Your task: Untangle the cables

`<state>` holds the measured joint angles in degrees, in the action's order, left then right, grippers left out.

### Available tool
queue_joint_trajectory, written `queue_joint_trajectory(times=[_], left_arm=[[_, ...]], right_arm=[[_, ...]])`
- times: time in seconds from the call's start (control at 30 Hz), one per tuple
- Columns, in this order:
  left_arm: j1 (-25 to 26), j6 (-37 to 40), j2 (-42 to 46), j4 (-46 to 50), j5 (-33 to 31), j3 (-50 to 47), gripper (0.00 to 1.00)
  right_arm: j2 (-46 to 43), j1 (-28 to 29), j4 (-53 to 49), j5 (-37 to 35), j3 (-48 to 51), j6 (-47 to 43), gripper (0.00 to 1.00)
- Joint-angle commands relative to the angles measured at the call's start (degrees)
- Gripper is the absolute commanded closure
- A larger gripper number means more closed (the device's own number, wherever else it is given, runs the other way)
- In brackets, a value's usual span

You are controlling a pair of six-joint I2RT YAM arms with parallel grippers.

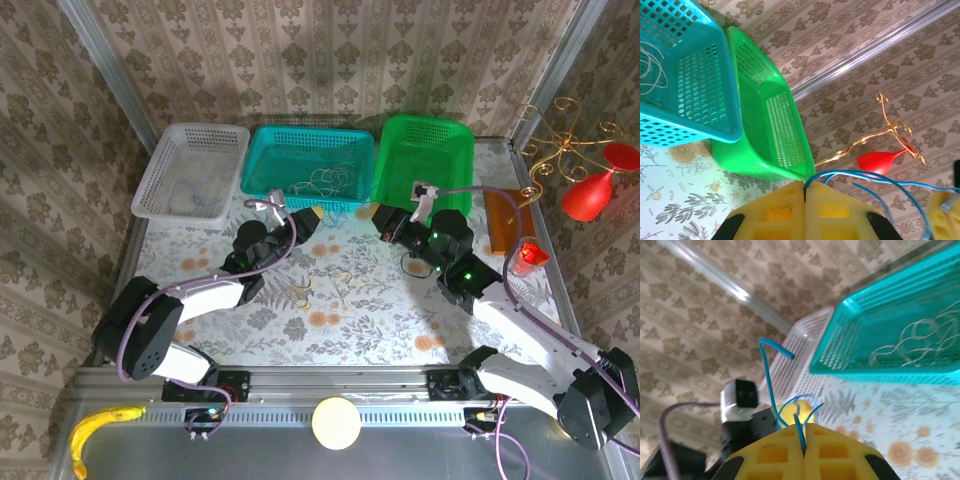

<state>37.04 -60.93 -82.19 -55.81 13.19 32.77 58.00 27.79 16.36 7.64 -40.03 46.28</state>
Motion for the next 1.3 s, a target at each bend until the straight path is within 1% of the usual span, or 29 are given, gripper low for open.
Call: queue_joint_trajectory(times=[0.0, 0.13, 0.23, 0.33, 0.47, 0.63, 0.87, 0.9, 1.03, 1.07, 1.2, 1.27], left_arm=[[-1.91, -2.26, 2.83, -2.52, 4.87, -0.38, 1.00], [-4.43, -6.00, 3.79, -6.17, 12.46, 0.66, 1.00], [-5.90, -10.08, 3.93, -10.80, 15.88, 1.75, 1.00], [-7.37, -13.20, 4.61, -13.46, 16.52, 2.67, 1.00], [-8.77, -13.72, 6.38, -12.35, 16.83, 4.81, 1.00], [-8.75, -11.07, 8.29, -7.35, 17.83, 6.94, 1.00], [-8.56, -7.59, 10.39, -2.55, 16.14, 4.60, 1.00], [-8.56, -6.46, 10.89, -1.05, 16.14, 4.27, 0.97], [-8.65, 0.27, 13.82, 8.13, 16.85, 3.52, 0.72], [-8.65, 3.25, 15.02, 11.82, 17.03, 3.45, 0.65], [-8.47, 17.94, 19.83, 29.66, 15.68, 3.83, 0.45], [-8.43, 24.88, 21.09, 36.77, 14.83, 4.08, 0.38]], right_arm=[[0.18, -3.46, -2.31, -2.72, 1.46, -2.32, 1.00], [4.81, -4.68, -1.97, -3.25, 3.29, -4.65, 1.00], [9.50, -4.71, 1.20, -2.65, 5.93, -4.45, 1.00], [13.72, -4.21, 5.49, -1.84, 9.37, -2.73, 1.00], [16.59, -2.09, 8.91, -1.71, 12.37, -0.93, 1.00], [15.15, 1.64, 8.43, -1.49, 12.53, -0.25, 1.00], [13.36, 5.38, 6.90, -0.61, 9.97, -0.24, 1.00], [12.95, 5.58, 6.39, -0.58, 9.42, -0.32, 1.00], [10.39, 5.70, 3.42, -0.37, 6.56, -1.31, 1.00], [9.77, 5.70, 2.42, -0.20, 5.57, -1.73, 1.00], [8.20, 5.70, -1.37, 1.21, 1.51, -3.67, 1.00], [8.01, 5.70, -2.99, 2.21, -0.34, -4.56, 1.00]])
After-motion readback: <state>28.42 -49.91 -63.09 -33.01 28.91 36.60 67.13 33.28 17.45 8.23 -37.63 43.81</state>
